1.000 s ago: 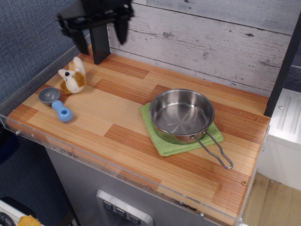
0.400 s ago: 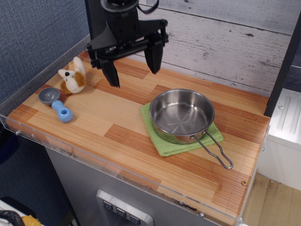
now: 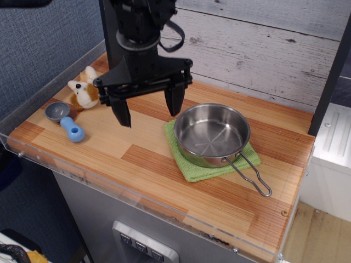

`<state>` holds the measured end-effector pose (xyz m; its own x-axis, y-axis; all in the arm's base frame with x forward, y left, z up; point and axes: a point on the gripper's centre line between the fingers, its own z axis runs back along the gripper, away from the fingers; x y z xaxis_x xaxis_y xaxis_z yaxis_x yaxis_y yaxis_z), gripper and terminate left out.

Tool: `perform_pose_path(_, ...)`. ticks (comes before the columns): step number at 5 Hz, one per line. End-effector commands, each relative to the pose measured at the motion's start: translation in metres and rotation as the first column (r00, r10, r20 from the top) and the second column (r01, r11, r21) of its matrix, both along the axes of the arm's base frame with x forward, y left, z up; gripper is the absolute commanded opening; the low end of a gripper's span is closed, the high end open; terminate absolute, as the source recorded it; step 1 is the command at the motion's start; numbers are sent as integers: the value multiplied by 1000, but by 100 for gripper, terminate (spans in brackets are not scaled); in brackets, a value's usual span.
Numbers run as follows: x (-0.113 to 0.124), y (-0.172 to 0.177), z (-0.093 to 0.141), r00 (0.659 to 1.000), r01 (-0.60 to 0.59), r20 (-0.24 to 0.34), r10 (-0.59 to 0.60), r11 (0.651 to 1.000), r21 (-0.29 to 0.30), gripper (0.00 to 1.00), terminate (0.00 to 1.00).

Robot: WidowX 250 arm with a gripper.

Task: Move the silver pot to the corner near the animal.

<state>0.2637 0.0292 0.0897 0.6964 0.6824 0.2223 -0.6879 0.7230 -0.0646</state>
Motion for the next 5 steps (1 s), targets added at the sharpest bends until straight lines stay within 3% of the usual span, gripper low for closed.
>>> perform_pose_path(1, 9, 5, -20, 998, 43, 35, -44, 999, 5, 100, 0)
perform_pose_path(2, 23, -1, -28, 997, 14, 82, -10, 999, -46, 100, 0)
perform_pose_path(5, 43, -13, -54, 996, -26, 85, 39, 989, -147, 100, 0)
